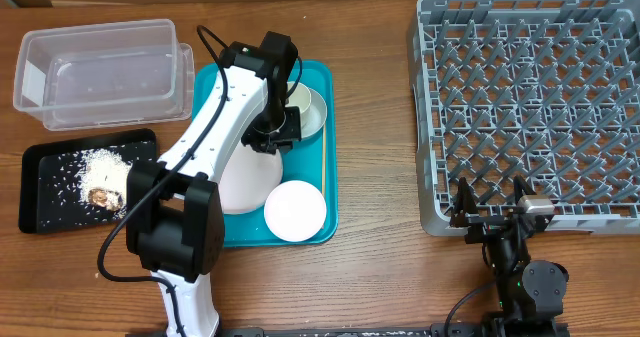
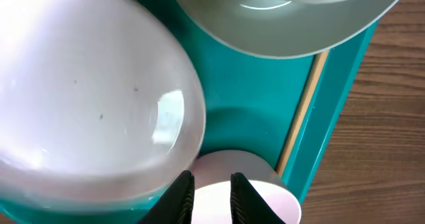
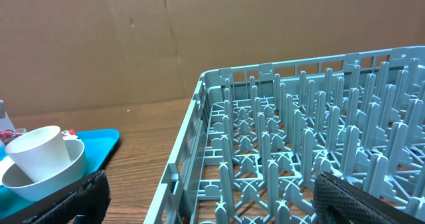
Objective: Sort waste into correct bins and load items into the dishwasher
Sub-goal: 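Return the emptied pink plate to the teal tray and release, then grasp the crumpled white tissue on the teal tray with left gripper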
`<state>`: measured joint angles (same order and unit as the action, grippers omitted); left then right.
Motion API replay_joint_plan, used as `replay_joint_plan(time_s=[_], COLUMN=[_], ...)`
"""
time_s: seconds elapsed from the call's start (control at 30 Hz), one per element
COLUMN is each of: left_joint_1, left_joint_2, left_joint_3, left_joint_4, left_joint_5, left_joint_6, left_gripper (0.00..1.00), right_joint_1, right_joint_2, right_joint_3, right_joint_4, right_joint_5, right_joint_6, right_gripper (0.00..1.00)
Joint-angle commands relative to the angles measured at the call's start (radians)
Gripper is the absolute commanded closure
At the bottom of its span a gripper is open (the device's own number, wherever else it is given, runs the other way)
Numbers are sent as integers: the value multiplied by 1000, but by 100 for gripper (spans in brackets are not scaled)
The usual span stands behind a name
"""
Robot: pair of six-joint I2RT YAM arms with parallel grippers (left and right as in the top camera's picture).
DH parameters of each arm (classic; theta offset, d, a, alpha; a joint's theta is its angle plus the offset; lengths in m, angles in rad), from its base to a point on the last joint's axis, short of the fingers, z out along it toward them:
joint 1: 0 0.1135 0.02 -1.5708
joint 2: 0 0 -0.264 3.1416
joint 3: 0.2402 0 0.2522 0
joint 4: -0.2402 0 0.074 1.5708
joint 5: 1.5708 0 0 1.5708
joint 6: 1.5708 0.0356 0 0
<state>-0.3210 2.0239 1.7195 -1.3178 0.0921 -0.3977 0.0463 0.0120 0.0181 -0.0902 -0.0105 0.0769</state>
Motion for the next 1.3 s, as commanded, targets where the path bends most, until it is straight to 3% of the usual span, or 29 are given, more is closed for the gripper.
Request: replay_joint_plan(time_s=[0.0, 0.3, 0.43, 0.47, 0.5, 0.53, 0.8, 1.0, 1.13, 1.27], left_joint_1=[10, 21, 21, 21, 22, 22, 29, 55, 101, 159], left_joint_2=[10, 9, 9, 9, 9, 9, 10, 10, 10, 16], left_joint_3=[39, 256, 348, 359, 363, 363, 362, 362, 376, 377], left_joint_4=[-26, -199, -225, -216, -199, -180, 18, 151, 219, 222], left_joint_5=[-13, -14, -19, -25, -30, -44, -172, -124, -61, -5], left_joint_6=[-6, -7, -7, -7, -6, -6, -7, -10, -11, -28], left_gripper=[78, 85, 78, 59, 24, 1, 0, 1, 16, 12], right_joint_1=[-1, -1, -1, -1, -1, -1, -1, -1, -1, -1], right_joint_2=[-9, -9, -9, -9, -9, -9, -9, -9, -9, -9], right_joint_3=[-10, -10, -10, -10, -10, -10, -10, -10, -10, -10], right_joint_4=[6, 6, 6, 6, 6, 6, 6, 6, 6, 6], right_joint_5=[9, 9, 9, 9, 9, 9, 9, 9, 9, 9], right_joint_6=[-6, -6, -6, -6, -6, -6, -6, -6, -6, -6], right_gripper=[0, 0, 0, 0, 0, 0, 0, 0, 0, 0])
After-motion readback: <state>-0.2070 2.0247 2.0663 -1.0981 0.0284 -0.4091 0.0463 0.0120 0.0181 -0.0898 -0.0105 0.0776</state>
